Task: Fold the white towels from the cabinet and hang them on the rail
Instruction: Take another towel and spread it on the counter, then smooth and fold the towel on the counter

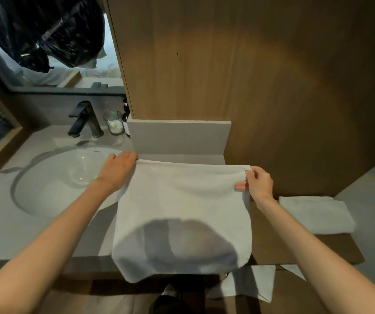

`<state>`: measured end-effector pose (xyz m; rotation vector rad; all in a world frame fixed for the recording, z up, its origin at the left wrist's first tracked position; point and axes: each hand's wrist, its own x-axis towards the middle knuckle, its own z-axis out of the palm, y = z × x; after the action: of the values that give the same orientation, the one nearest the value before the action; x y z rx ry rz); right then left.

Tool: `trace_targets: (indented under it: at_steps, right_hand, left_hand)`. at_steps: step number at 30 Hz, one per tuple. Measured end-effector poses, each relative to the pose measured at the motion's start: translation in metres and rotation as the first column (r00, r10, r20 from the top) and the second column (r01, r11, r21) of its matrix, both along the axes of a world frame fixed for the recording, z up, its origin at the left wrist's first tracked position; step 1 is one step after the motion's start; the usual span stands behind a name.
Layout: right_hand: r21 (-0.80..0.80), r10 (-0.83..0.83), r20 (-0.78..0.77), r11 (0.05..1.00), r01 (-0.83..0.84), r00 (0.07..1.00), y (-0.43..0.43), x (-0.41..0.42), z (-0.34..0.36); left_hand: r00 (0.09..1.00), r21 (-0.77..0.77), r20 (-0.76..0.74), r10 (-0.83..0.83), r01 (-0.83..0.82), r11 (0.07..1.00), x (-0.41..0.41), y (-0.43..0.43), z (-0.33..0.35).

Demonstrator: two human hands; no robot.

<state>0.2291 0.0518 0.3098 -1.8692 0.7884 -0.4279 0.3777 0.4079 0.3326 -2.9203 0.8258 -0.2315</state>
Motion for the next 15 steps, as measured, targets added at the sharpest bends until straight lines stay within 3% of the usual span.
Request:
trace_targets:
  at_steps: [4, 9, 15]
  right_hand:
    - [0.063, -0.023, -0.031, 0.998, 0.025, 0.999, -0.005, 0.045, -0.016]
    - [0.133, -0.089, -0.107, 0.986, 0.103, 0.990, -0.012, 0.091, -0.037]
    - [0.072, -0.167, -0.214, 0.980, 0.186, 0.962, -0.013, 0.123, -0.051]
  left_hand:
    - [0.996, -0.029, -0.094, 0.003, -0.006, 1.000, 0.051, -0.009, -0.023]
    - [0.993, -0.094, -0.106, -0.054, 0.044, 0.995, 0.096, -0.022, -0.044]
    - [0.987, -0.112, -0.160, -0.035, 0.017, 0.994, 0.120, -0.034, -0.058]
